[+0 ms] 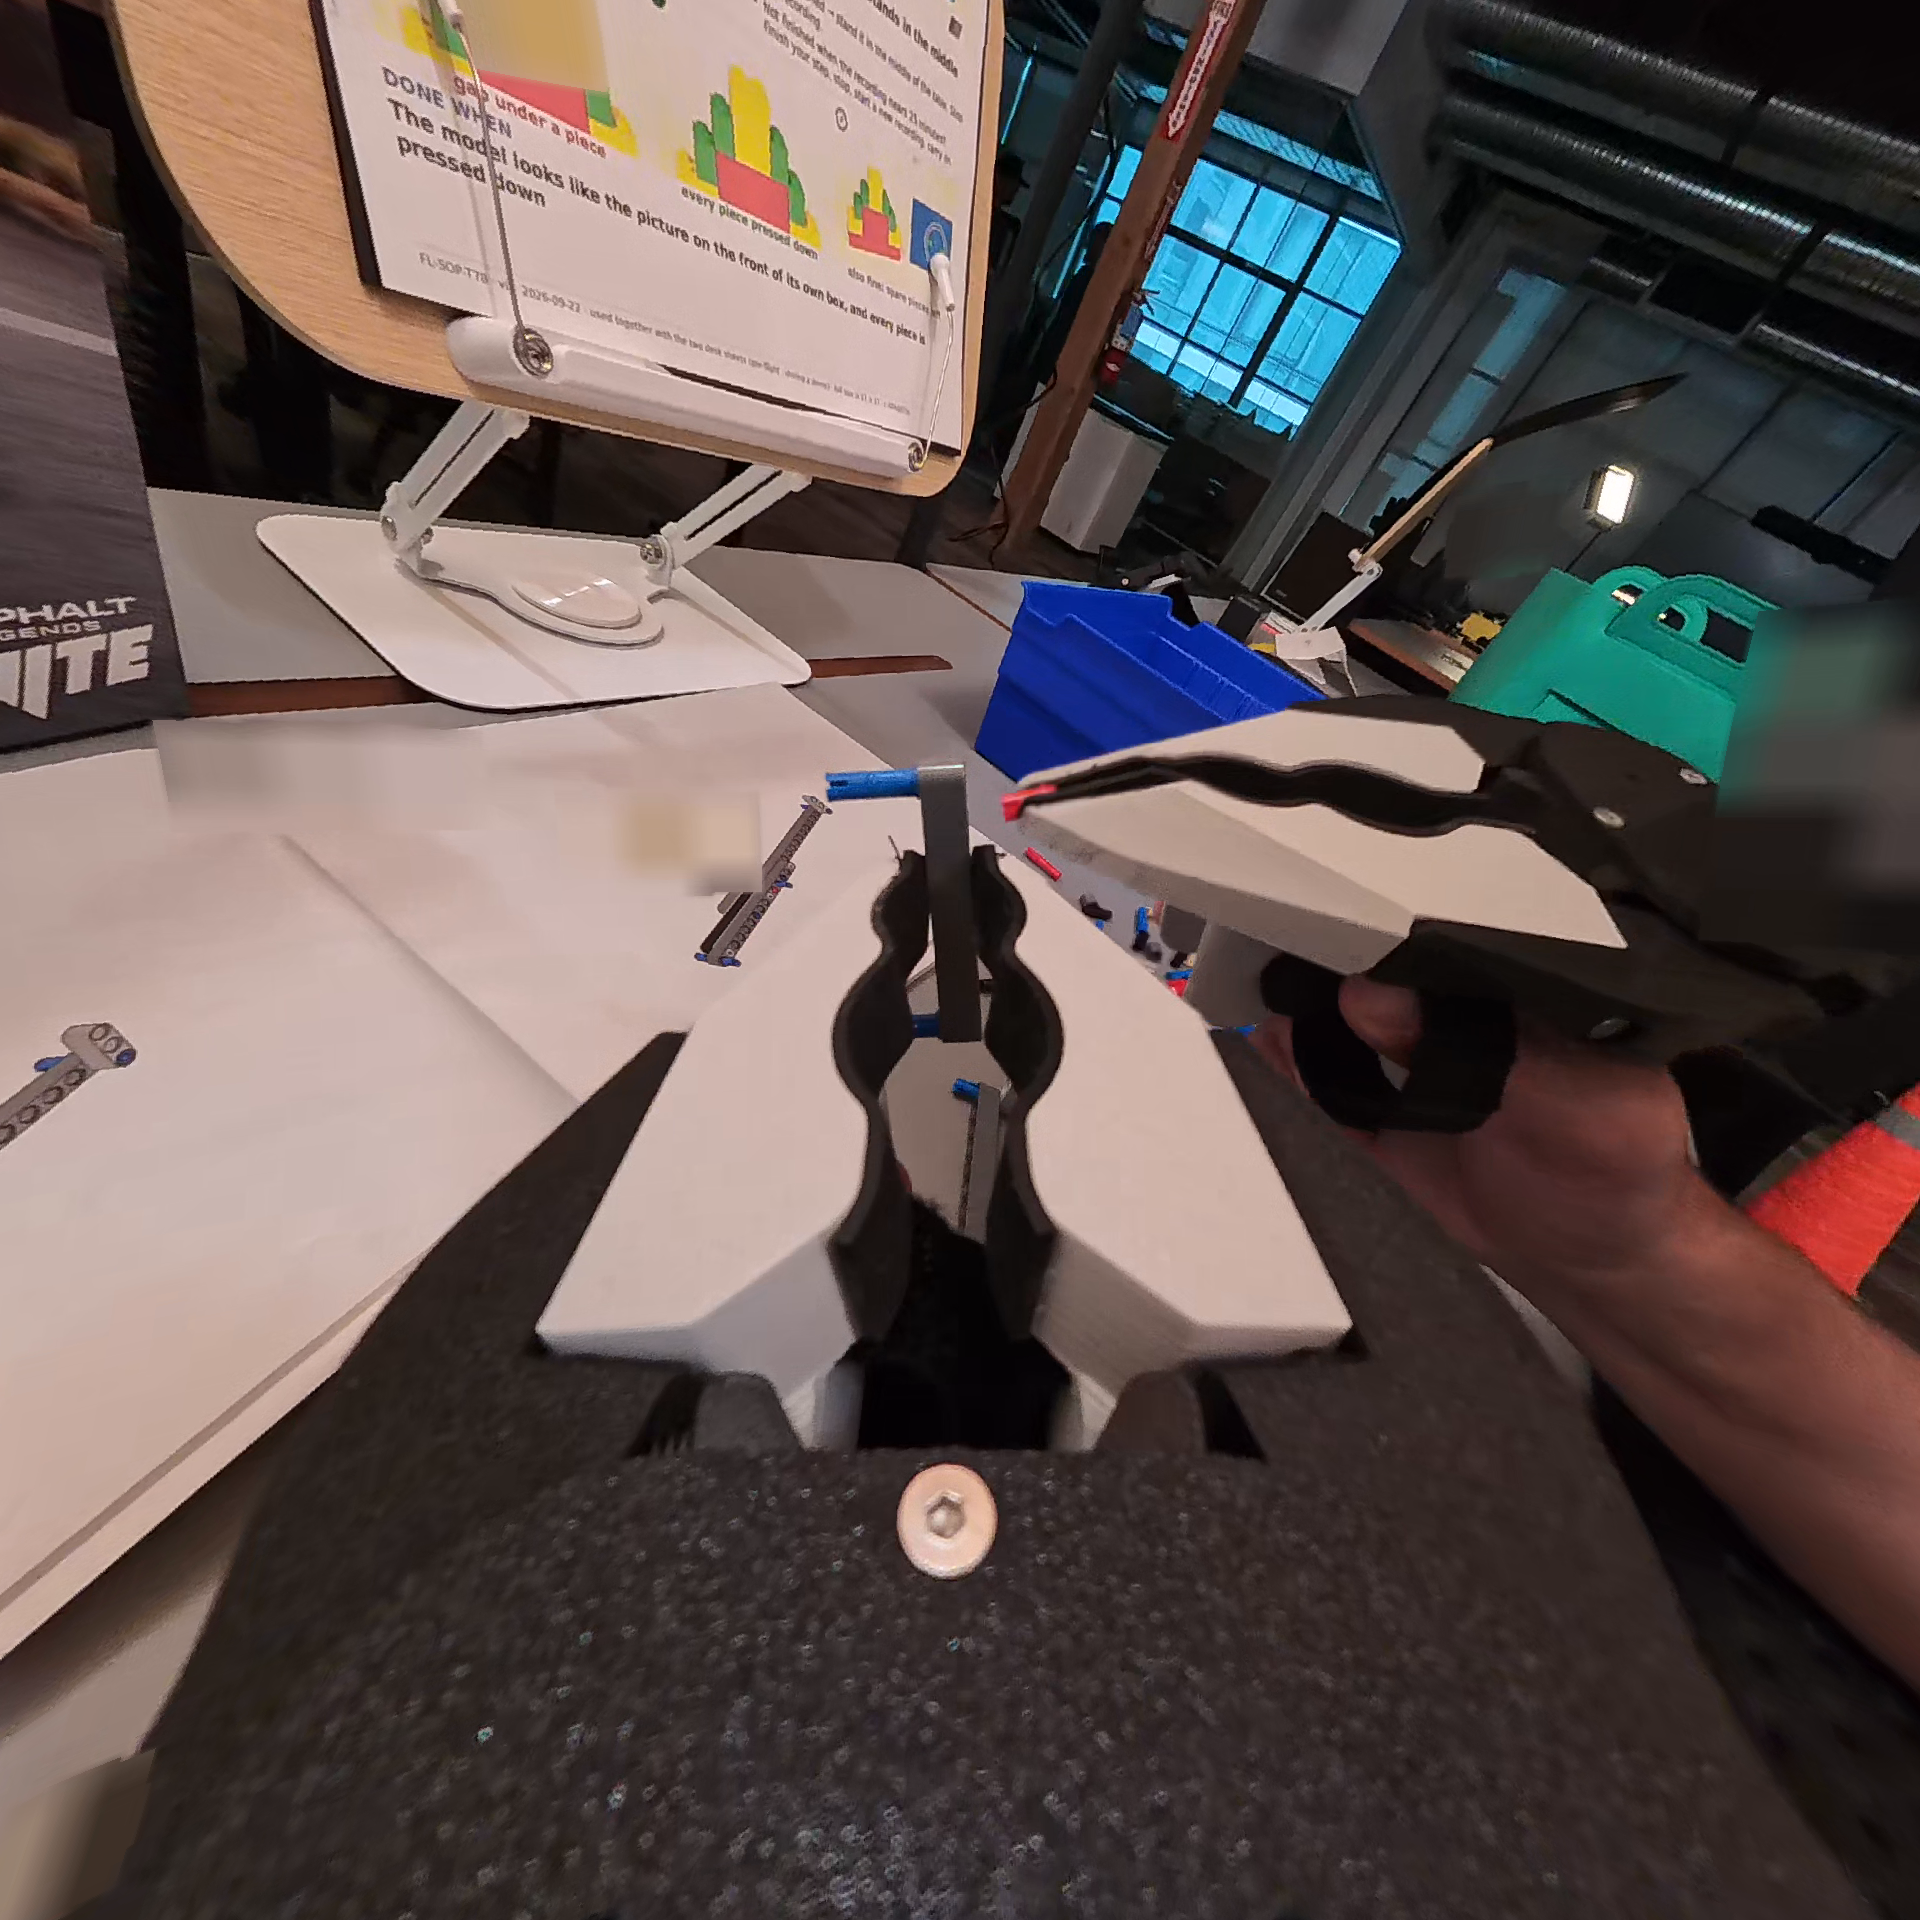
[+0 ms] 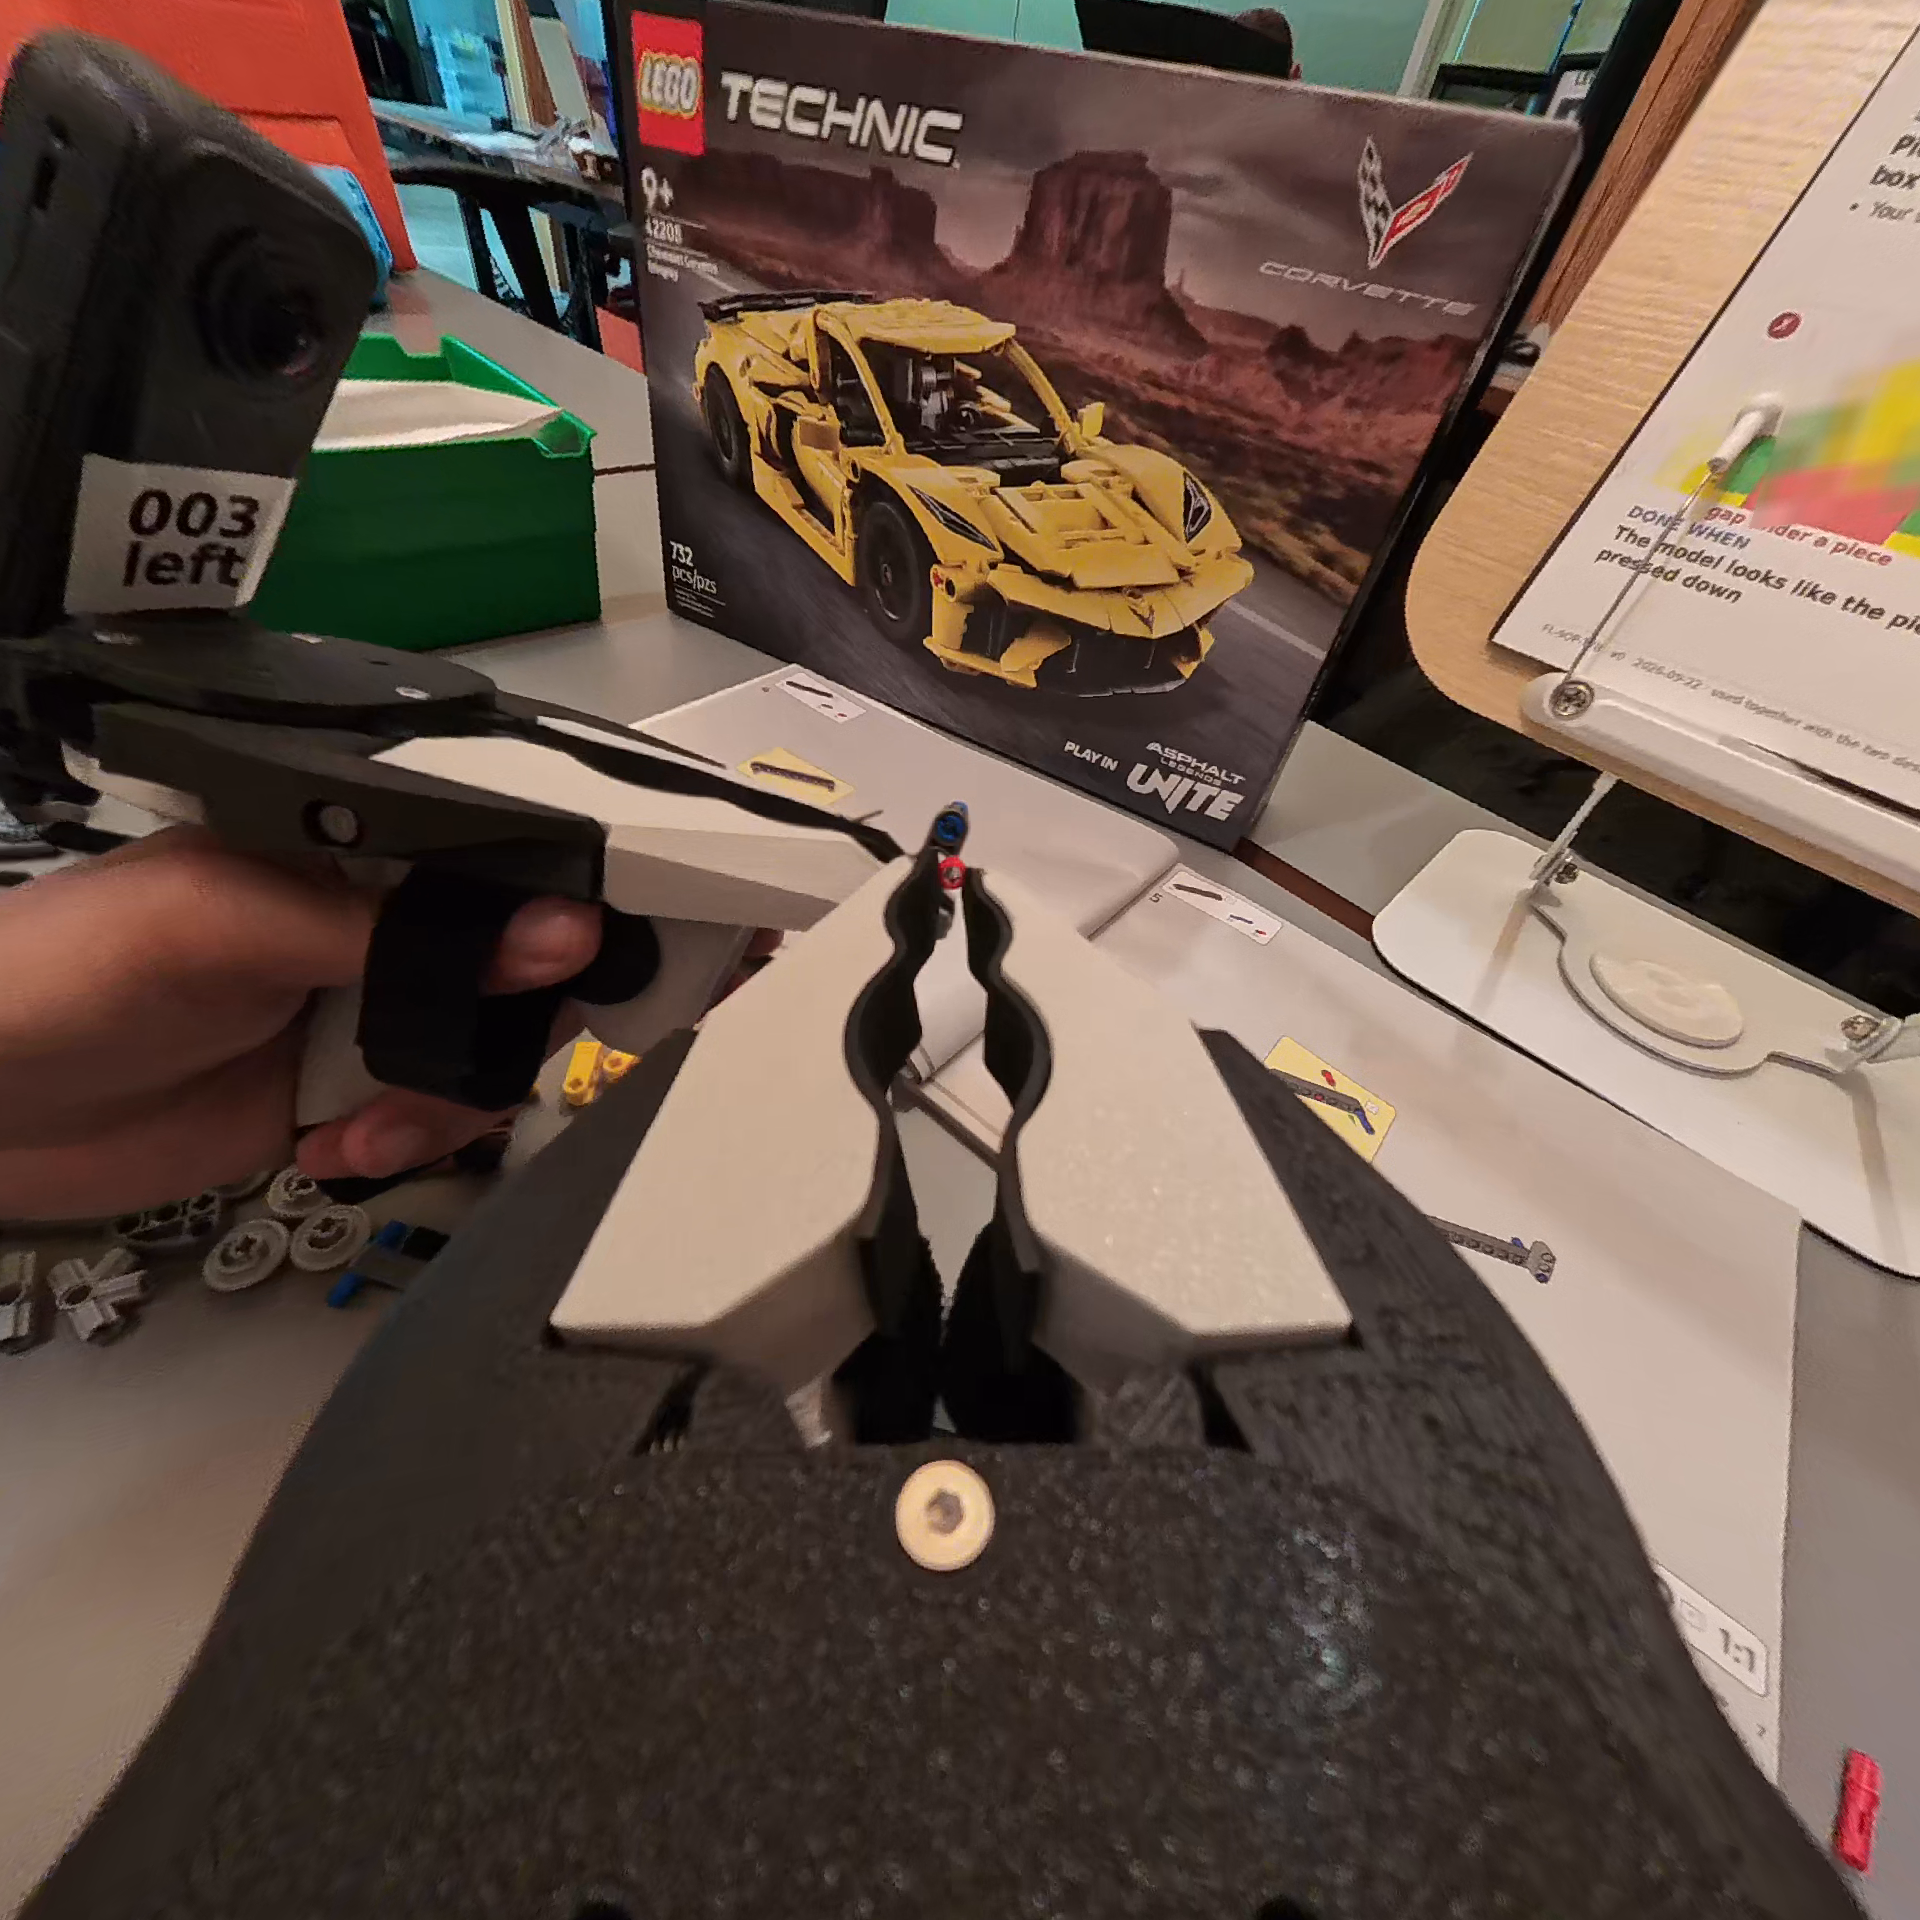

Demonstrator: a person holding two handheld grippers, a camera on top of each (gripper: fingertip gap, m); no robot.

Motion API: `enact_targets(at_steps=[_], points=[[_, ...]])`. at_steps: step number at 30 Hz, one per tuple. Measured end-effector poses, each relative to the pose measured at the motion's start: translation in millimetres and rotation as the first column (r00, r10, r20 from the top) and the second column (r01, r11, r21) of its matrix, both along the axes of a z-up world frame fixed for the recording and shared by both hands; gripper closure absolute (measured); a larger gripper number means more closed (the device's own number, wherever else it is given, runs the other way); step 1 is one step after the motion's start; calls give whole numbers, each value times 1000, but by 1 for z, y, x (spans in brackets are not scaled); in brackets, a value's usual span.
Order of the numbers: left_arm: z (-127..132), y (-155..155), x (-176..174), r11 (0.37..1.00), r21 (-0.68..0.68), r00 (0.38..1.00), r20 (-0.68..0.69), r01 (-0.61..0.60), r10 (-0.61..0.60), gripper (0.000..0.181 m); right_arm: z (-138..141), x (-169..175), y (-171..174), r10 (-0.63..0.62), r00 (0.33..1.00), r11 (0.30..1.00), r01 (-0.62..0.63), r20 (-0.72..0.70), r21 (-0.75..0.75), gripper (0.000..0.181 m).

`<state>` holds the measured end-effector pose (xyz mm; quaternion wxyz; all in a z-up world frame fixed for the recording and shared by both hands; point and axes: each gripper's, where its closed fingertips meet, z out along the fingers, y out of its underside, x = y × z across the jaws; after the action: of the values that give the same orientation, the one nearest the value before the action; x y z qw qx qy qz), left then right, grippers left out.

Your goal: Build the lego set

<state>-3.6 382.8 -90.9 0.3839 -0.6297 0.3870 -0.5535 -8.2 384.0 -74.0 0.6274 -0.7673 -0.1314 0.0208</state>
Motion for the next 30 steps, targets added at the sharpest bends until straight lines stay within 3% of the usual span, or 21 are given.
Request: enact_targets(at_steps=[10,13,16,21,25,28,30], points=[[4,-2,1,981,184,998,-19,-51,56,175,1,-2,1,-1,1000,1000,1,-18,13,177],[12,-2,0,970,225,996,22,-91,88,175,8,-4,0,30,988,999,-24,-151,46,177],[20,-3,-2,969,212,990,78,-129,115,175,14,-8,-1,92,934,994,-67,-346,84,178],[23,-2,-2,939,300,985,86,-168,149,175,17,-8,-1,51,971,994,-26,-233,107,177],[31,-4,-4,843,506,983,73,-184,170,175,24,-9,-6,78,972,991,-51,-221,125,177],[31,-7,-5,868,468,986,80,-167,147,175,24,-10,-7,88,976,989,-62,-201,132,177],[34,-9,-6,877,452,986,97,-164,135,175,27,-12,-9,136,939,987,-101,-314,126,178]])
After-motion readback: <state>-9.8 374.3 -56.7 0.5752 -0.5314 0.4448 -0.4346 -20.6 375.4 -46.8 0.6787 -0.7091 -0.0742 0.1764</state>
